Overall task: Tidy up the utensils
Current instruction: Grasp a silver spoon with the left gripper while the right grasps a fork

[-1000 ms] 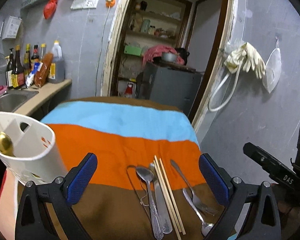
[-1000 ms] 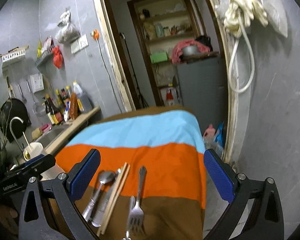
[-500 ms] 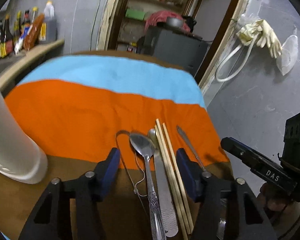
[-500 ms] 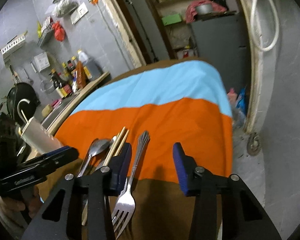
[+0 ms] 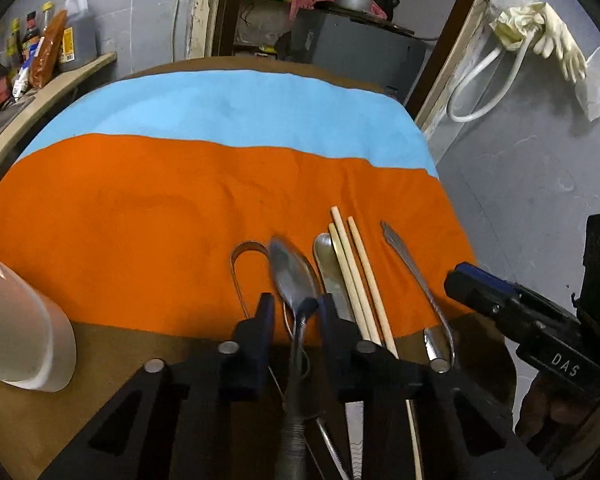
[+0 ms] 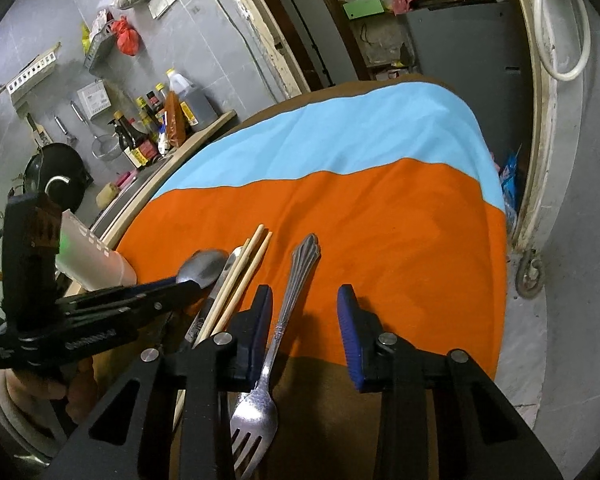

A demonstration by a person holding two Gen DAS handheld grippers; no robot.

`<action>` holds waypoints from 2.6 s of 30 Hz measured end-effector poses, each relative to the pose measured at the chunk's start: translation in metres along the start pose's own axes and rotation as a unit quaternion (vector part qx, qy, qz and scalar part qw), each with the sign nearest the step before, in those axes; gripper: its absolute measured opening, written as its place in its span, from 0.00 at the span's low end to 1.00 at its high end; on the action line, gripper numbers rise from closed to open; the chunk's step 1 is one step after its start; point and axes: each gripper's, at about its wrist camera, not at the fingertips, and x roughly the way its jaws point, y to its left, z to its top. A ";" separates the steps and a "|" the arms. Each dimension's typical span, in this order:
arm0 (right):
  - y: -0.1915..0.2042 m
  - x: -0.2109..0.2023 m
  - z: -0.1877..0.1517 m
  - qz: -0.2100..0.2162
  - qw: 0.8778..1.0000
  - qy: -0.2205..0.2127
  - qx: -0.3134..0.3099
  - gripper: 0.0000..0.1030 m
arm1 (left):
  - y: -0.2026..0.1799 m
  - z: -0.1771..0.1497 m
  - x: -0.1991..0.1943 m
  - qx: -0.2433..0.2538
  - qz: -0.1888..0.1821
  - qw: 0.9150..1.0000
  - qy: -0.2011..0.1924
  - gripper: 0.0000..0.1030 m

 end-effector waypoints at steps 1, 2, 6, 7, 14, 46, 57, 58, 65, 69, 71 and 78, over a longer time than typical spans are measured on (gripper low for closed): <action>-0.002 -0.001 -0.001 0.000 1.000 0.000 0.000 0.29 | 0.001 -0.001 -0.001 -0.001 -0.001 1.000 -0.001 0.17; -0.001 0.000 -0.001 0.000 1.000 0.002 0.000 0.29 | 0.001 -0.001 -0.002 -0.003 -0.003 1.000 -0.001 0.16; 0.000 0.005 0.000 0.004 1.000 0.013 -0.004 0.29 | 0.007 -0.003 -0.010 -0.014 -0.018 1.000 -0.011 0.08; -0.002 0.005 -0.001 0.005 1.000 0.016 -0.004 0.29 | 0.008 -0.003 -0.012 -0.016 -0.021 1.000 -0.014 0.08; 0.003 0.015 -0.002 0.003 0.999 0.043 -0.011 0.21 | 0.023 -0.002 -0.020 -0.036 -0.034 0.999 -0.021 0.04; 0.004 0.031 -0.004 0.014 0.998 0.068 0.011 0.11 | 0.020 0.004 -0.003 -0.001 -0.064 0.997 0.039 0.18; 0.001 0.040 0.006 0.019 0.995 0.098 0.022 0.12 | 0.025 0.011 0.007 0.010 -0.056 0.996 0.062 0.08; 0.000 0.042 0.008 0.021 0.994 0.105 0.029 0.12 | 0.028 0.010 0.007 -0.006 -0.063 0.996 0.061 0.08; 0.016 0.052 0.017 -0.020 0.988 0.156 -0.002 0.09 | 0.024 0.005 -0.001 -0.010 -0.062 0.996 0.056 0.06; 0.020 0.045 0.015 -0.027 0.989 0.147 0.014 0.06 | 0.027 -0.001 -0.017 -0.018 -0.071 0.997 0.034 0.06; 0.021 0.038 0.011 -0.028 0.990 0.136 0.016 0.06 | 0.032 -0.003 -0.026 -0.027 -0.080 0.996 0.022 0.06; 0.027 0.002 0.001 -0.029 0.997 0.067 0.035 0.06 | 0.037 -0.014 -0.054 -0.039 -0.094 0.994 -0.023 0.06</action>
